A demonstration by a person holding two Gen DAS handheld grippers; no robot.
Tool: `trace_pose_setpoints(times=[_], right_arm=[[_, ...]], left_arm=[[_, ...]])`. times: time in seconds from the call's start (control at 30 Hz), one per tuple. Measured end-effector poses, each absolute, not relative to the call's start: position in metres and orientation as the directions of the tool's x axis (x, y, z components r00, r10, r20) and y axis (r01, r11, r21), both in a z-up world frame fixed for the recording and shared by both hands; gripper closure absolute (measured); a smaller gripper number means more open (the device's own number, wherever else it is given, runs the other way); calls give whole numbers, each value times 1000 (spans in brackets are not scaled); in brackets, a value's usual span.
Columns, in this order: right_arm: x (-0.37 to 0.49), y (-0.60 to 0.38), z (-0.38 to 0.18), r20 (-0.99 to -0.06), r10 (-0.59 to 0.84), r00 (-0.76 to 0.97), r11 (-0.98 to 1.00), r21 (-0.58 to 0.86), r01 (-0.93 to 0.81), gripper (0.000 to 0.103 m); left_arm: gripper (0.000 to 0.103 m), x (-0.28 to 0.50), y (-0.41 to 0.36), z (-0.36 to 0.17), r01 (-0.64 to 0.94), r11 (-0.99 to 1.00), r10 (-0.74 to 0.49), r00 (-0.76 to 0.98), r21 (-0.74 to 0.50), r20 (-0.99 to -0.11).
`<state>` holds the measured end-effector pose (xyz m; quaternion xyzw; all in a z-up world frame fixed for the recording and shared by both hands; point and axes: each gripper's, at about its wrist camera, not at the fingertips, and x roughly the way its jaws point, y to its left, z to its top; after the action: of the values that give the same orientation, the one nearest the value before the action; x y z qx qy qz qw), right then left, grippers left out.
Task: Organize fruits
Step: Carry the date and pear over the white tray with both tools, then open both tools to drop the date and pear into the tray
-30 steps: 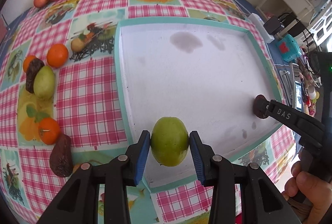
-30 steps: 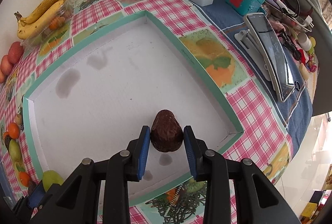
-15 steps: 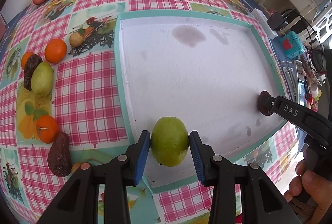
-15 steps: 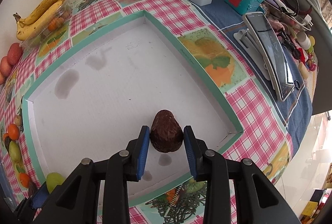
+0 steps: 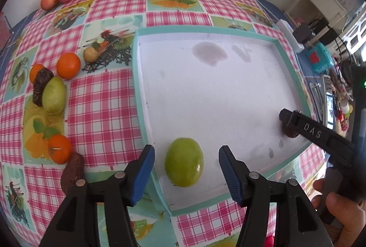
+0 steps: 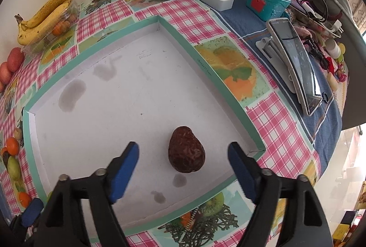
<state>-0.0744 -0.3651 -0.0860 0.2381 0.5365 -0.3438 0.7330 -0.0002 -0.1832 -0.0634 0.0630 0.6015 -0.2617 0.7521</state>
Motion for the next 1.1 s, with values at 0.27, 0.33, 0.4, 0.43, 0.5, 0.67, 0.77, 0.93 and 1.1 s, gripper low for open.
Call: trace_pose_setpoints(times=[0.27,0.33,0.4,0.43,0.5,0.67,0.77,0.93,1.1], right_arm=[[-72,-360,-84,-941,-248,229,673,2,740,12],[-71,-357,-83,-937,-253,240,684,2,729,12],[-69,-353,-81,-934,-259,245,696,-5,718,12],[-68,-351,-81,-933,-261,248,701,-7,713,12],[-66,-347,-79,-930,-263,257,711,-7,703,12],[-62,-338,-74,-922,-260,286,734,4,679,12],[-60,-332,-69,-918,-238,318,746,37,665,12],[-46,-309,-57,-905,-195,379,798,78,597,12],[-32,-280,-41,-886,-156,437,850,106,517,12]], left_arm=[[18,17,-157,-51,368,919,-243,259,-137,-935],[7,25,-144,-49,315,946,-177,314,-74,-933],[3,32,-132,-47,264,964,-117,358,-20,-926],[2,36,-123,-47,227,974,-85,375,3,-923],[1,42,-108,-46,173,985,-56,393,15,-918],[0,56,-74,-35,70,997,-2,437,32,-900],[0,62,-52,-19,29,998,31,487,51,-873],[0,71,-17,-5,-34,999,31,514,16,-857],[0,73,5,4,-65,998,40,525,7,-850]])
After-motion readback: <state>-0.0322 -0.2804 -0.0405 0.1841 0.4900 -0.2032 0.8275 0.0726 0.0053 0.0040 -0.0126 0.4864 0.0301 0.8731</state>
